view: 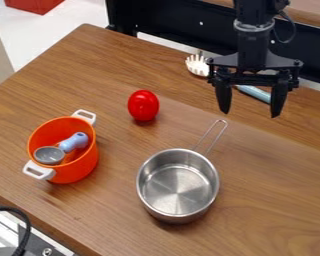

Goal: Put the object in the table

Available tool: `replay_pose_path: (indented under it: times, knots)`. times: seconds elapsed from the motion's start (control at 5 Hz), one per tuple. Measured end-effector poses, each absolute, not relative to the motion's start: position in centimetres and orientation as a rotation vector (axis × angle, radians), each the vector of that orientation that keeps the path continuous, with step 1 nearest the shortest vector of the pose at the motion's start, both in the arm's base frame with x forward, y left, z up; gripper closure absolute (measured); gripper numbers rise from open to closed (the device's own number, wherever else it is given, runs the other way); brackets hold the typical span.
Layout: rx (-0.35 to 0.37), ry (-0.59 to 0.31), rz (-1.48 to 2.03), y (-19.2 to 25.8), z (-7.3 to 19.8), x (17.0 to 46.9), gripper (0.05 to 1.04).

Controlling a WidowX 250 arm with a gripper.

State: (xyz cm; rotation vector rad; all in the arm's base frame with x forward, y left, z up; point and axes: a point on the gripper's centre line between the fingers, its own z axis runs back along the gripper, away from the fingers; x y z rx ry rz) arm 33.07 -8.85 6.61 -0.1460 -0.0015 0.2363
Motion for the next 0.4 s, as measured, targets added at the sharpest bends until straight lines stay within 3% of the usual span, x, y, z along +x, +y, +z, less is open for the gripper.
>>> replay_pose_path:
  times: [0.4]
  knots:
    - [-0.092,0.101,0.024,-7.0,5.7,31.2,0.083]
